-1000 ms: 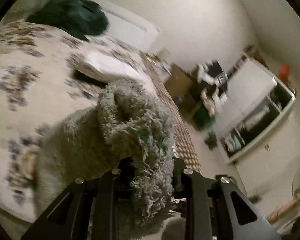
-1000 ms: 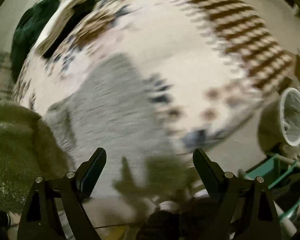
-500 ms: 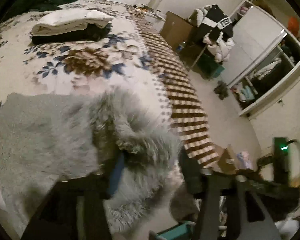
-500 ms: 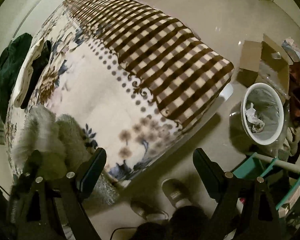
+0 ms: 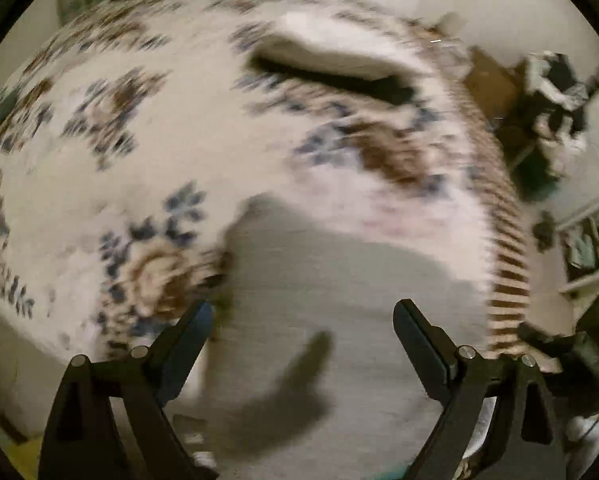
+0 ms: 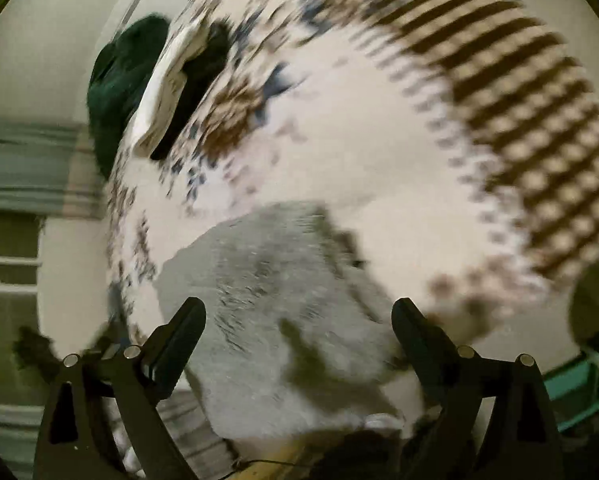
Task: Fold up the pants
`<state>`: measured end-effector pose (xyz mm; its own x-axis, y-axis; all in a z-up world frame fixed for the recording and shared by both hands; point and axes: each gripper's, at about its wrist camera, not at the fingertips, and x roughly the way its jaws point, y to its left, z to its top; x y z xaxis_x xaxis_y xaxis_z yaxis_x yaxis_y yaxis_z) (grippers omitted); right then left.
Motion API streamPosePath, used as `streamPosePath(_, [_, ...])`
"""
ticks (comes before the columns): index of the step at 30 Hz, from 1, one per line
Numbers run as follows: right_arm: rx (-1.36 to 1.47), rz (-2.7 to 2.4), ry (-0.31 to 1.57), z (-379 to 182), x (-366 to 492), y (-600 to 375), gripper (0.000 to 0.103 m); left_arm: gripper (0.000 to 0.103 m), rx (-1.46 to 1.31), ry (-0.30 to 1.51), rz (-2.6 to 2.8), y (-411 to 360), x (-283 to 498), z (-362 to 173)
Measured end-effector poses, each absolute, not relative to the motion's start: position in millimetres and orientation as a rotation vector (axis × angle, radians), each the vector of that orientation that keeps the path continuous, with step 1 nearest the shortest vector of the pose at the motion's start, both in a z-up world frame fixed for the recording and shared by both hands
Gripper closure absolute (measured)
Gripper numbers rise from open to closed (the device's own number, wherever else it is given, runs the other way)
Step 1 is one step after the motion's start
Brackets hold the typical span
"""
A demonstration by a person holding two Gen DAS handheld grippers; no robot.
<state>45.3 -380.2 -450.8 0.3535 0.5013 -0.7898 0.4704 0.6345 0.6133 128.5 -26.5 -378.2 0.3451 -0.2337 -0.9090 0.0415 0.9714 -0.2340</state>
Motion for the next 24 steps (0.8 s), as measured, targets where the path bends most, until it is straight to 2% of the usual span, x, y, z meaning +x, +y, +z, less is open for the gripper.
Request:
streamPosePath(3, [0.913,0.036,1.363,-483,64,-366,0.006,0.011,-0.178,1.294,-0.174,-15,139,-417])
streamPosePath(5, [0.991,0.069,1.454,-507,63,-362,0.009,0.011,-0.170,1.333,-0.185,-17,143,-436])
streamPosePath(6, [1.021,0.078,1.469,-512,59,-361,0.026,0.011,-0.177,1.339,-0.186,-19,144,-440])
streamPosePath(7, [1.009,0.071,1.468,-509,53,-360,0.051,0.011,-0.177,1.338,-0.188,-22,143,-440])
streamPosePath(9, [0.942,0.073,1.431,-494,42,-360,0.069,0.011,-0.172,1.329,-0.189,-27,143,-441])
streamPosePath(10, [0.910,0.071,1.409,-485,37,-359,0.073,0.011,-0.183,1.324,-0.196,-30,142,-440])
streamPosePath(16, [0.837,-0.002,1.376,-449,14,-367,0.076,0.011,-0.158,1.314,-0.218,-47,139,-438])
streamPosePath(21, [0.862,-0.153,1.494,-484,-5,-387,0.076,0.011,-0.130,1.325,-0.275,-65,136,-438])
streamPosePath(24, [0.887,-0.110,1.521,-489,5,-384,0.068,0.011,-0.079,1.314,-0.284,-75,133,-434])
